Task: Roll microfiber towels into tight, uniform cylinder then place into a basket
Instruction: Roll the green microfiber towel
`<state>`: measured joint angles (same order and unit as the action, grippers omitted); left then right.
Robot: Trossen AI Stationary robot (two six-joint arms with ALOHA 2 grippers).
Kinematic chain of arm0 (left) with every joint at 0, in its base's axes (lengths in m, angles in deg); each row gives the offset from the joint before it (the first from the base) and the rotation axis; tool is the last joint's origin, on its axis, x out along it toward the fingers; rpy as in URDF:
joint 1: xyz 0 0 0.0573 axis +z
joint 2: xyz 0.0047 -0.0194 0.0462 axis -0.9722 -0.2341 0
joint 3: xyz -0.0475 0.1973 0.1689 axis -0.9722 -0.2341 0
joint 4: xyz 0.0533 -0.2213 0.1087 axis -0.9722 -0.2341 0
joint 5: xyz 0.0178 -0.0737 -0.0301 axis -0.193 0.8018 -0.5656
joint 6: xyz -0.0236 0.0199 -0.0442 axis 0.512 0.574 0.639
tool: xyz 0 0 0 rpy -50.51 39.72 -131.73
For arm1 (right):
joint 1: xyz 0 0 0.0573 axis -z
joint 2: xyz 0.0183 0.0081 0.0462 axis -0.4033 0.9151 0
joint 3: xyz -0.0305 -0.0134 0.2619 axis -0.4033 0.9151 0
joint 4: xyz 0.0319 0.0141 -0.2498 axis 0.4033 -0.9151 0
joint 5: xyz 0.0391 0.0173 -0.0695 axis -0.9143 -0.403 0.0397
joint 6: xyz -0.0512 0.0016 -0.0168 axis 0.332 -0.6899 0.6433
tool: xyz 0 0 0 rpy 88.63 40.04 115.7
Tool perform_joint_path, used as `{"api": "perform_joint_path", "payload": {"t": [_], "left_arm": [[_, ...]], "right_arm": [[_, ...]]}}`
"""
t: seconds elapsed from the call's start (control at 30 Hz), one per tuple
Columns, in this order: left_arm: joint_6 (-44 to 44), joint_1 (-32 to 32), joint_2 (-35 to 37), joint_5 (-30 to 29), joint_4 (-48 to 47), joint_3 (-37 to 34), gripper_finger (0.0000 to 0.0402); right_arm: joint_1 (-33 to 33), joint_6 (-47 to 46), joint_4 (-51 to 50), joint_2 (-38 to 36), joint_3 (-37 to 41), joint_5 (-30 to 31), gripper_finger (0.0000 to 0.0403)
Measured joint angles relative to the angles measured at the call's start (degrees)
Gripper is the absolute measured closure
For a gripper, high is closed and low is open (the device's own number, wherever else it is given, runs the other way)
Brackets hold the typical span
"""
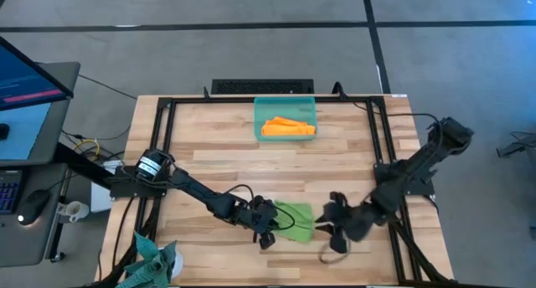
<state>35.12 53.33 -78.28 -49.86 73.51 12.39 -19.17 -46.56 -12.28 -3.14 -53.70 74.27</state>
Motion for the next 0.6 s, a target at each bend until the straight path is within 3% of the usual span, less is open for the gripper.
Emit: {"api": "perform_joint_path", "payload": {"t": [0.1,0.2,0.6], "left_arm": [[0.0,0.0,-0.02,-0.11,0.03,-0.01,0.0352],[0.0,0.0,-0.02,-0.14,0.28,-0.03,0.0352],[0.0,0.0,-0.04,-2.03,1.25,-0.07,0.0352]], "right_arm": [[-4.69,6.06,2.33,1.6,-0.04,9.01,0.0293],[-7.62,9.62,4.6,5.02,-0.04,14.04,0.0295],[-5.91,14.37,6.89,13.11,-1.33,10.23,0.0295]]}}
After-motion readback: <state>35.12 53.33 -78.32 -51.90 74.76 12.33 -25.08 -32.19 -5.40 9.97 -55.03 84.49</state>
